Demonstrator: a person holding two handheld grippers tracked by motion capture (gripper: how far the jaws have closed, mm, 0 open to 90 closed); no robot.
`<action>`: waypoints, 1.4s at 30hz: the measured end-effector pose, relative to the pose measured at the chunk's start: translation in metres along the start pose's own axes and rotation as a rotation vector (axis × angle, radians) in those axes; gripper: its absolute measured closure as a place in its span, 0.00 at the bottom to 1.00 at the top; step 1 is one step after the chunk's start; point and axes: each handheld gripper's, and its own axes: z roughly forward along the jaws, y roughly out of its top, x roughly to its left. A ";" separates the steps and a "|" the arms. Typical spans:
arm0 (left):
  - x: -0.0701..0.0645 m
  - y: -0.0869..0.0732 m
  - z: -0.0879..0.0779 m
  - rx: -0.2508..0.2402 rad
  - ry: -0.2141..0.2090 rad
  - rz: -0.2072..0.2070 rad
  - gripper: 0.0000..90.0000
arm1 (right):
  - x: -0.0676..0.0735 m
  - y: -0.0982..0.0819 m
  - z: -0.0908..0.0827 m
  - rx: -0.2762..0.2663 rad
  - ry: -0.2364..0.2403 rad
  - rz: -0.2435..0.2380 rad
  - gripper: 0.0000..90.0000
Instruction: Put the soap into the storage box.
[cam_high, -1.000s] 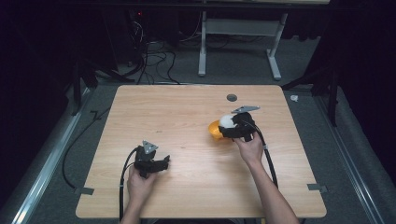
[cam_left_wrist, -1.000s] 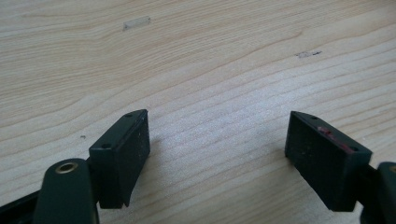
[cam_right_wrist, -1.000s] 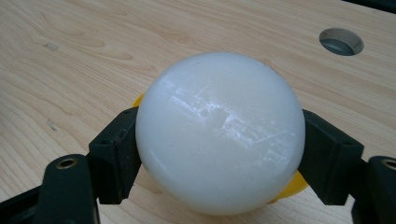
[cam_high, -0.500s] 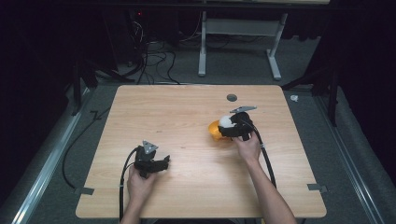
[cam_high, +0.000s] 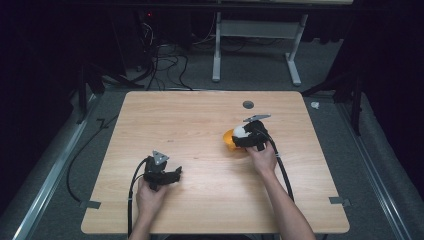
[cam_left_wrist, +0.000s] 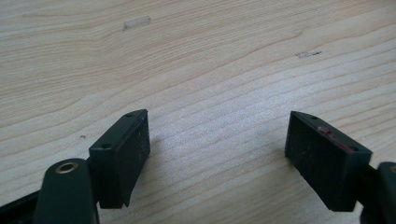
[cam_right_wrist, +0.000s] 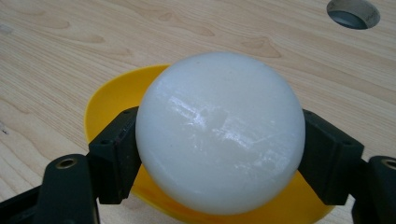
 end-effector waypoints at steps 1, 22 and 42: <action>0.000 0.000 0.000 0.000 0.000 0.000 0.25 | 0.000 0.000 0.000 0.005 0.000 -0.001 0.27; 0.000 0.000 0.000 0.003 0.001 0.003 0.25 | 0.000 0.000 0.002 -0.005 0.018 0.003 0.25; 0.000 0.000 0.000 0.002 0.002 0.003 0.25 | -0.006 0.001 -0.017 -0.075 0.029 0.020 0.26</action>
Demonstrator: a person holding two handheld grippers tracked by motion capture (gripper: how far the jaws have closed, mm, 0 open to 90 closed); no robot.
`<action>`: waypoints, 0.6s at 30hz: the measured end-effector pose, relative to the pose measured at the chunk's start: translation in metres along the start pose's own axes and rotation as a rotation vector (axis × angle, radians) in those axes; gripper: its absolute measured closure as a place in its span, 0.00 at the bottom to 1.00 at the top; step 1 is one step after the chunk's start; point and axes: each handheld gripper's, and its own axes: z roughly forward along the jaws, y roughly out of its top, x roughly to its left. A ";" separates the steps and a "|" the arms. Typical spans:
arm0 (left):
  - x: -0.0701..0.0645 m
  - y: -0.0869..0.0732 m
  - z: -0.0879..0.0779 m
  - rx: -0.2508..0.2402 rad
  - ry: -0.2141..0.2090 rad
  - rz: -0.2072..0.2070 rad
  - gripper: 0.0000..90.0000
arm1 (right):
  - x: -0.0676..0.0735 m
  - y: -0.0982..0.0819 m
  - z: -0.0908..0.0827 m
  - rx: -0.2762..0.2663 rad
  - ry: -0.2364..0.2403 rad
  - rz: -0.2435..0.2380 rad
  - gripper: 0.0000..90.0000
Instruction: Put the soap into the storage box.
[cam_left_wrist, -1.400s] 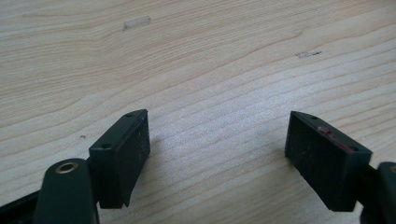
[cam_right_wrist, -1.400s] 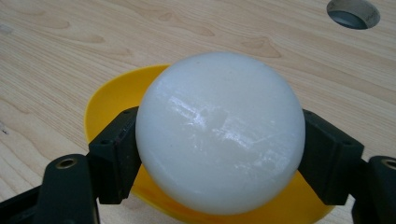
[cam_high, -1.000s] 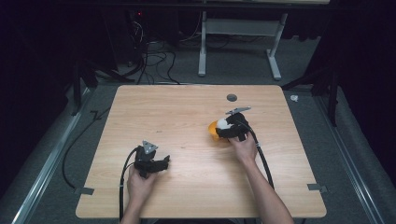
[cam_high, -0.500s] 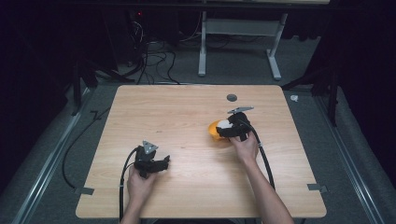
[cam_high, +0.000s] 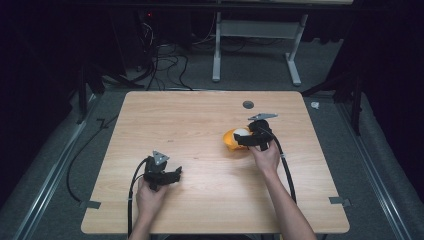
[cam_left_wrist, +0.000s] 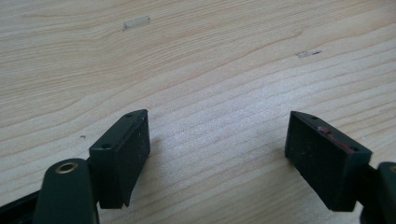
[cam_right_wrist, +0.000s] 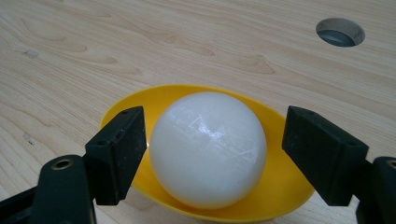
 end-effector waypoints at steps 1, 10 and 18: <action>0.000 0.000 0.000 0.000 0.000 0.000 0.25 | 0.000 0.000 -0.001 0.003 0.001 0.000 0.26; 0.000 0.000 0.000 0.000 0.000 0.000 0.25 | -0.004 0.000 -0.010 -0.017 0.002 0.009 0.26; 0.000 0.000 0.000 0.000 0.000 0.000 0.25 | -0.009 0.000 -0.020 -0.036 -0.001 0.024 0.26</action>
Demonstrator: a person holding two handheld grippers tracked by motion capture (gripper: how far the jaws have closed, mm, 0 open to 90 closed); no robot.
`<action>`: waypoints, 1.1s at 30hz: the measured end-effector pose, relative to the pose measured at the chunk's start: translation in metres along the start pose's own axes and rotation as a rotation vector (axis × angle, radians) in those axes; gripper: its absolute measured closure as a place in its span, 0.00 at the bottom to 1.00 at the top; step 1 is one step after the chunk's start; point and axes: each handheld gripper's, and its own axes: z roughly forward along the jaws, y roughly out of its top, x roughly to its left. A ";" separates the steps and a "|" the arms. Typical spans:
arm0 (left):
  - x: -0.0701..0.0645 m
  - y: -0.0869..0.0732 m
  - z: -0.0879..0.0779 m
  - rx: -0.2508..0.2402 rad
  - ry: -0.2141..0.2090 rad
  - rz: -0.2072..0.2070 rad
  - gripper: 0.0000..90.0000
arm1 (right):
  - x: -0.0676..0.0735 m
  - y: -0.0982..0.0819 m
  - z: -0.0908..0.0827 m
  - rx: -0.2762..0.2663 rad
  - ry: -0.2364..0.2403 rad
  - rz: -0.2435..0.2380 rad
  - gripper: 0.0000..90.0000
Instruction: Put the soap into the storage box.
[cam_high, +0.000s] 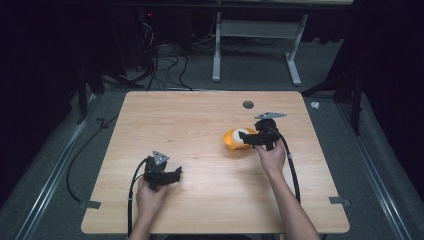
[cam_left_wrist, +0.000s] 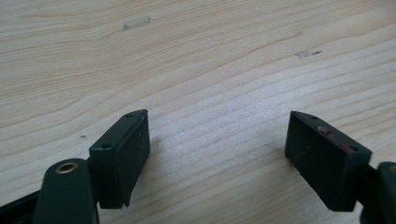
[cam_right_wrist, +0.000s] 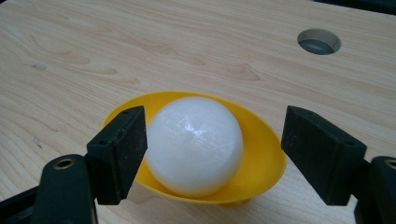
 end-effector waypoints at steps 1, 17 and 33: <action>0.000 0.000 0.000 0.000 0.000 0.000 0.25 | -0.001 0.000 -0.001 -0.002 -0.001 -0.003 0.26; 0.000 0.000 0.000 0.000 0.000 0.000 0.25 | -0.006 -0.001 -0.019 -0.022 -0.013 -0.003 0.26; 0.000 0.000 0.000 0.000 0.000 0.000 0.25 | -0.011 -0.003 -0.040 -0.043 -0.032 -0.009 0.26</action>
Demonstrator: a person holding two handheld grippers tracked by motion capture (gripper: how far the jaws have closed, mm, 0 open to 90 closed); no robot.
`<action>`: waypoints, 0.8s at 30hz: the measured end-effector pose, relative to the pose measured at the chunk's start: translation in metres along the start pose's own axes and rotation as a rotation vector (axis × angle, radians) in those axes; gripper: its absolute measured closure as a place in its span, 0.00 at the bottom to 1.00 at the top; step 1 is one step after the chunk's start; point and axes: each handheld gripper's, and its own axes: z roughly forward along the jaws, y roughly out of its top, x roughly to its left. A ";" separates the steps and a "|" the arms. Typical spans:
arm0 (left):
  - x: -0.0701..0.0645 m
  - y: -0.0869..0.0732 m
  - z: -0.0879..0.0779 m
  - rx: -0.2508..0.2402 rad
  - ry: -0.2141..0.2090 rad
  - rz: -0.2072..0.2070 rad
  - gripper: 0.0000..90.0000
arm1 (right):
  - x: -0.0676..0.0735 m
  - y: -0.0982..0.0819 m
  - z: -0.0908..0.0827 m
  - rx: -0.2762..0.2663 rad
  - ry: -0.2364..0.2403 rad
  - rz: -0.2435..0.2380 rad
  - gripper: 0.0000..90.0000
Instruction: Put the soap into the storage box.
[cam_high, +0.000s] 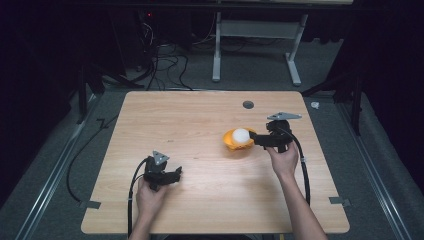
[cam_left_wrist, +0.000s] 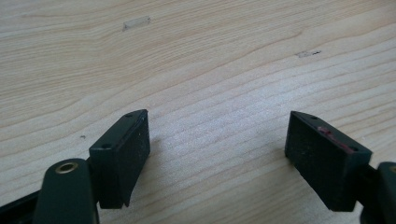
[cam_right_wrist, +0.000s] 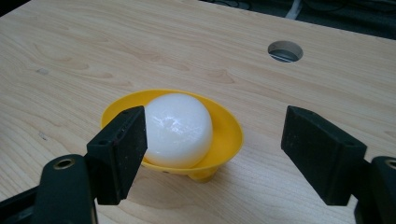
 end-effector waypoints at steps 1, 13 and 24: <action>0.000 0.000 0.000 0.000 0.000 0.000 0.25 | 0.000 0.000 -0.001 -0.001 0.000 -0.002 0.26; 0.000 0.000 0.000 0.000 0.001 0.001 0.25 | -0.008 -0.012 -0.017 -0.030 -0.006 0.023 0.27; 0.000 0.000 0.000 0.000 0.001 0.001 0.25 | -0.013 -0.023 -0.033 -0.052 -0.011 0.045 0.27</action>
